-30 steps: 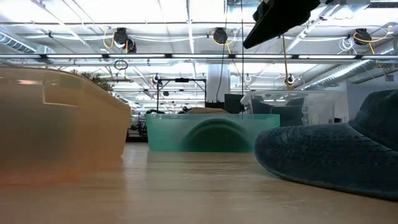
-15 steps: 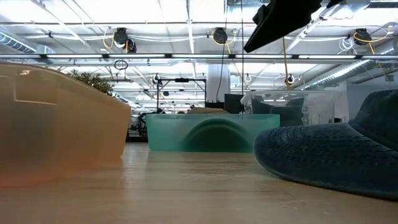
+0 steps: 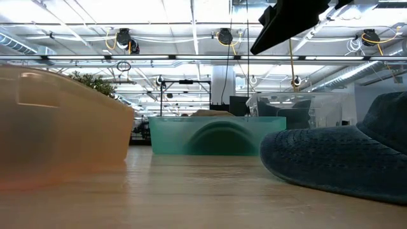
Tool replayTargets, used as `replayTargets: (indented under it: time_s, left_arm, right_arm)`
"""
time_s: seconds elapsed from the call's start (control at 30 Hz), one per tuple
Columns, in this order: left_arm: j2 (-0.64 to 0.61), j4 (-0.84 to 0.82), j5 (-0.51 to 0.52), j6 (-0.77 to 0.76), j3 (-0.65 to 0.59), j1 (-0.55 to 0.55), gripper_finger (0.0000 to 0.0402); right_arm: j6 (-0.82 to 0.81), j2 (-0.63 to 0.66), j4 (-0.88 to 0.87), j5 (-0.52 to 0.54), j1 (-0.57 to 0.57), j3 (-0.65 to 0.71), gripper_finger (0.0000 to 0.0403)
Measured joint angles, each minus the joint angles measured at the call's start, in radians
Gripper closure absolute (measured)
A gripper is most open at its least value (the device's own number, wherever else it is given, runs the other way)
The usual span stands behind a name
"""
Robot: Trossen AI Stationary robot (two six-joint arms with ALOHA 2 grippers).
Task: Pick & Place hat
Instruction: Adjust the bins on the table
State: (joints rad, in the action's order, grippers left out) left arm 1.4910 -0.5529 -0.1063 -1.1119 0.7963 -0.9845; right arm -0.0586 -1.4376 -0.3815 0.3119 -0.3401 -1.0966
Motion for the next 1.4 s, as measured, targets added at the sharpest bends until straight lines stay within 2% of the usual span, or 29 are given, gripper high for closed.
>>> replayTargets:
  time_s: [0.2, 0.4, 0.53, 0.67, 0.87, 1.4]
  left_arm:
    - [0.001, 0.025, 0.002, 0.007, -0.001, 0.002, 0.0313]
    - [0.001, 0.032, 0.001, 0.008, -0.001, 0.002, 0.0248]
    - [0.001, 0.024, -0.047, 0.059, -0.001, 0.002, 0.0203]
    - [0.001, 0.007, -0.059, 0.14, -0.001, 0.001, 0.0187]
    - [0.001, -0.001, -0.06, 0.176, -0.001, 0.001, 0.0213]
    - [0.0, -0.005, -0.051, 0.27, -0.001, 0.001, 0.0327]
  right_arm:
    - [0.0, 0.0, -0.019, 0.0, 0.0, 0.0, 0.0344]
    - [0.0, 0.0, -0.019, 0.0, 0.0, 0.0, 0.0344]
    - [0.0, 0.0, -0.02, 0.0, 0.0, 0.0, 0.0344]
    - [0.0, 0.0, -0.02, 0.0, 0.0, 0.0, 0.0344]
    - [0.0, 0.0, -0.02, 0.0, 0.0, 0.0, 0.0344]
    - [0.0, 0.0, -0.02, 0.001, 0.001, 0.0, 0.0344]
